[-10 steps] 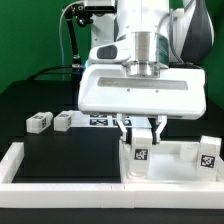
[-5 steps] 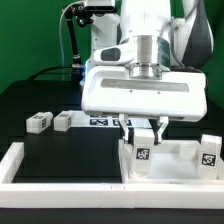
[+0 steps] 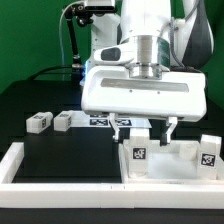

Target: Assemble square table

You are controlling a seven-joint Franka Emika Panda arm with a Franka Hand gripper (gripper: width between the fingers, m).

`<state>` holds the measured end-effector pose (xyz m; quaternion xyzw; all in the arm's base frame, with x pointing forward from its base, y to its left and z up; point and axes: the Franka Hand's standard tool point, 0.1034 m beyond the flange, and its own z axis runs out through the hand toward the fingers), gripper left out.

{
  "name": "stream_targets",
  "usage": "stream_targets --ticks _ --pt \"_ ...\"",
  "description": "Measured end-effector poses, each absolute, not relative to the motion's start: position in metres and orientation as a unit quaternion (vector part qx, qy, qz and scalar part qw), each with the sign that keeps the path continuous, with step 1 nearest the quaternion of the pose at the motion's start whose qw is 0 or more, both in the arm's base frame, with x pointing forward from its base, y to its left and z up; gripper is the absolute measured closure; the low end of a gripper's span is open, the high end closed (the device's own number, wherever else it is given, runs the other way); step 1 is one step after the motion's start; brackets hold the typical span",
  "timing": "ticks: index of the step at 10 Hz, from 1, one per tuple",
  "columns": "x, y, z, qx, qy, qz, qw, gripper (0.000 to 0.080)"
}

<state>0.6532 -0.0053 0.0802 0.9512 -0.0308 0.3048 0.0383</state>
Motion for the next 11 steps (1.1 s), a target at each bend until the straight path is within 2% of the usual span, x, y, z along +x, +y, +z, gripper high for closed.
stream_targets --ticks 6,7,8,9,10,11 --pt "0.653 -0.005 0.080 0.951 -0.031 0.304 0.038 0.0150" --pt "0.652 -0.006 0.080 0.965 -0.037 0.260 0.022 0.0150" --pt "0.653 -0.007 0.089 0.976 -0.045 0.213 0.000 0.0150" --pt "0.658 -0.012 0.092 0.977 -0.051 0.205 -0.005 0.0150" --pt "0.657 -0.012 0.088 0.980 -0.053 0.193 -0.008 0.0150" --pt "0.653 -0.010 0.083 0.986 -0.053 0.154 -0.020 0.0150"
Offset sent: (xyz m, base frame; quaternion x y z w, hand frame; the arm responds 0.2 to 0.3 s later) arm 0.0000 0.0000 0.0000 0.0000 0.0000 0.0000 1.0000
